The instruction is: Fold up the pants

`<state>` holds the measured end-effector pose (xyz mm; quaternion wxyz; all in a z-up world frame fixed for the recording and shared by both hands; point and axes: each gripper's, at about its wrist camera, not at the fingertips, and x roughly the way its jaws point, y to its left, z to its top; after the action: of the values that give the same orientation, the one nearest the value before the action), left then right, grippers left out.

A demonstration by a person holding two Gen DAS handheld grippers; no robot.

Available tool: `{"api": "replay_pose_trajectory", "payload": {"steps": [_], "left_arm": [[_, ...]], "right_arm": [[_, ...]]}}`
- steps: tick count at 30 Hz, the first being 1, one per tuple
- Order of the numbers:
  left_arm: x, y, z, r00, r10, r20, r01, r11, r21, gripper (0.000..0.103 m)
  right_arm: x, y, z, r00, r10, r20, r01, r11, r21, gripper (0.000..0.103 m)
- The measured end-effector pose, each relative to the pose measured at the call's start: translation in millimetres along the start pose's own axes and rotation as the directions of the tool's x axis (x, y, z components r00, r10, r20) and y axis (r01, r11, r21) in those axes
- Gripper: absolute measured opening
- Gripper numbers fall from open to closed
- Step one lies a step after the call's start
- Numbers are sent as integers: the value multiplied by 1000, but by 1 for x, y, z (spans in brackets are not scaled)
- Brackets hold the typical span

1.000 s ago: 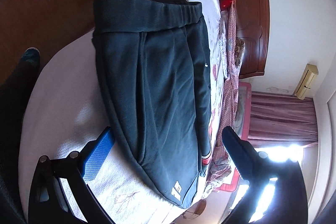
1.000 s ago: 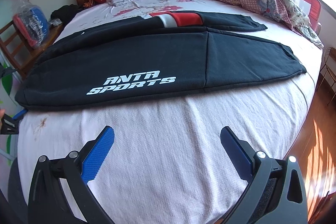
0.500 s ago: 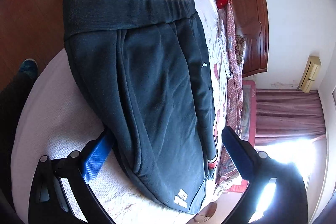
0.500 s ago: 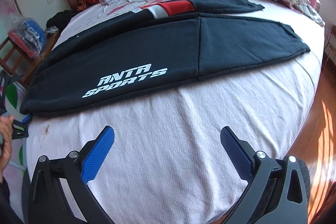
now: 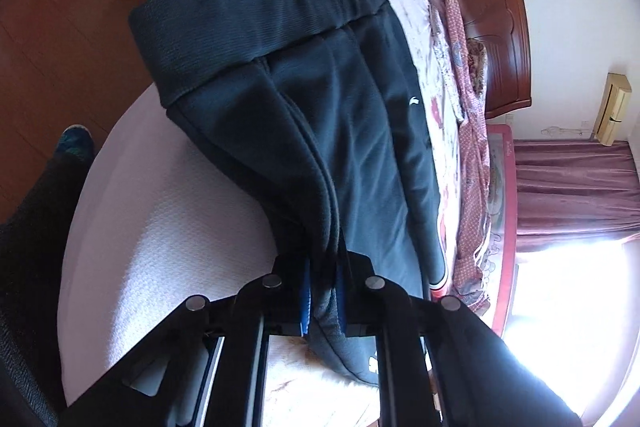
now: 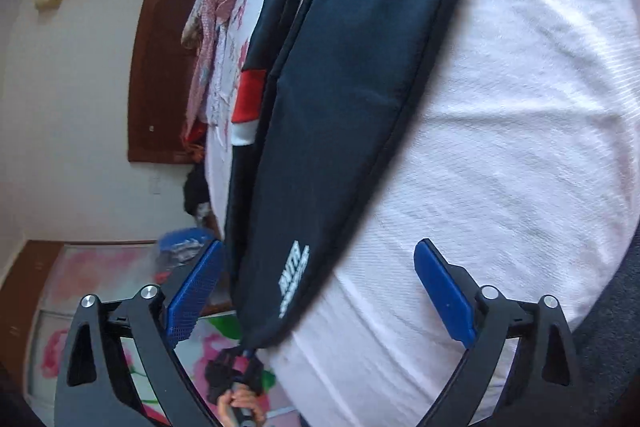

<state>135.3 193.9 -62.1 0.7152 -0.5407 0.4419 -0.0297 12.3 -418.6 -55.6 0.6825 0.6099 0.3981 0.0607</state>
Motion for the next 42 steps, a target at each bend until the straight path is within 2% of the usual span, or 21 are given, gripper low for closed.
{"api": "replay_pose_trajectory", "payload": {"steps": [2, 3, 6, 8, 11, 13, 14, 17, 20, 26, 32, 35, 38, 40, 41, 42], "left_arm": [[-2, -2, 1, 1000, -8, -2, 8, 1000, 5, 8], [-2, -3, 0, 1000, -9, -2, 9, 1000, 5, 8], [-2, -1, -2, 1000, -16, -1, 16, 1000, -6, 8], [-3, 0, -3, 1000, -24, 0, 24, 1000, -11, 8], [-5, 0, -7, 1000, -27, 2, 27, 1000, -7, 9], [-5, 0, -8, 1000, -29, 2, 29, 1000, -5, 9], [-5, 0, -8, 999, -33, 3, 33, 999, -6, 9], [-5, -2, -10, 998, -66, 15, 66, 998, -7, 9], [-12, -4, -15, 994, -107, 35, 107, 994, 11, 8], [-51, -25, -42, 981, -166, 95, 154, 980, 123, 8], [-90, -19, -88, 980, -182, 84, 173, 979, 105, 8], [-107, -6, -122, 985, -158, 69, 154, 986, 70, 8], [-121, 7, -158, 995, -88, 44, 84, 993, 85, 8], [-119, 19, -168, 999, -34, 33, 31, 996, 80, 9], [-115, 23, -169, 1000, -8, 24, 6, 996, 85, 10], [-110, 28, -169, 998, 61, 27, -63, 994, 89, 12]], "right_arm": [[12, 5, -4, 1000, 27, -14, -27, 1000, 2, 81], [20, 9, -5, 1000, 11, -25, -11, 1000, -2, 72], [38, 11, -9, 997, -25, -66, 26, 1000, 10, 57], [44, 7, -11, 996, -68, -64, 70, 997, 27, 57], [48, 11, -11, 997, -75, -26, 76, 997, 33, 56], [53, 19, -11, 993, -120, -13, 120, 993, 0, 56], [56, 22, -11, 987, -159, -4, 158, 987, -21, 47], [62, 23, -10, 979, -204, 10, 205, 975, -92, 13], [58, 25, -9, 986, -165, 6, 164, 976, -146, 12], [21, 43, -6, 998, -61, -25, 53, 970, -236, 11], [-22, 47, -6, 997, -46, -64, 25, 955, -295, 11], [-40, 39, -12, 994, -75, -77, 46, 942, -331, 11], [-49, 22, -16, 989, -110, -94, 70, 931, -357, 11], [-44, 8, -18, 984, -134, -117, 81, 923, -377, 12], [-39, 3, -18, 979, -168, -119, 110, 915, -388, 15], [-34, -5, -18, 973, -192, -131, 127, 911, -393, 33]]}}
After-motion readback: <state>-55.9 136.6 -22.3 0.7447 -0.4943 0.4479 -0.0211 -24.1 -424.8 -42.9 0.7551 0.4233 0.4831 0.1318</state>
